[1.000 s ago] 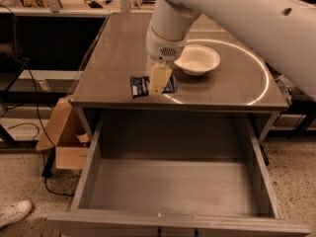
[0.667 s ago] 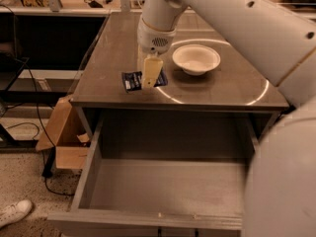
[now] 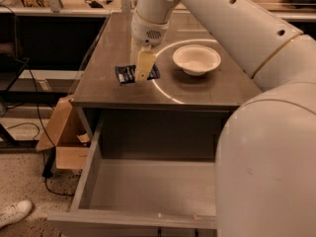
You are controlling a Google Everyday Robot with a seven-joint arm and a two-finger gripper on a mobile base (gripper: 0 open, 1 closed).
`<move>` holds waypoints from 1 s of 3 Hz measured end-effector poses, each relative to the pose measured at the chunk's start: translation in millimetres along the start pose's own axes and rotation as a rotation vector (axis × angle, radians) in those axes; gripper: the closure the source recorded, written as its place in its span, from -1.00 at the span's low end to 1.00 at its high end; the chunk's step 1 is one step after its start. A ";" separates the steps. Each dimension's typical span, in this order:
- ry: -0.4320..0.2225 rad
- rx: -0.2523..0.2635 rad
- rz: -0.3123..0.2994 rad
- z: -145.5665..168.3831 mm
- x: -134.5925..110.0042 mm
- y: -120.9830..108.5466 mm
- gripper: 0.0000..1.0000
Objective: Pick rxbar blueberry from top drawer and place on counter
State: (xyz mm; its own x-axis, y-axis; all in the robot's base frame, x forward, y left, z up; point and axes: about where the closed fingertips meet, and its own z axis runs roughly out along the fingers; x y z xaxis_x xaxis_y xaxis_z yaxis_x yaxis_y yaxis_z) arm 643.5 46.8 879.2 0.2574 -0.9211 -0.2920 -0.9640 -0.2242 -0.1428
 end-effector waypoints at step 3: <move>0.128 -0.054 0.124 35.6 34.5 19.0 0.94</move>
Offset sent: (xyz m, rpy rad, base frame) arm -0.0168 -0.0386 -0.0570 -0.1838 0.0970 -0.1517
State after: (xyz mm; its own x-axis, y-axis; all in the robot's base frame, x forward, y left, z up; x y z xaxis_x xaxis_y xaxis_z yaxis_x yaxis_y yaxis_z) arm 636.4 22.1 832.8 0.1289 -0.9750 -0.1812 -0.9909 -0.1196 -0.0614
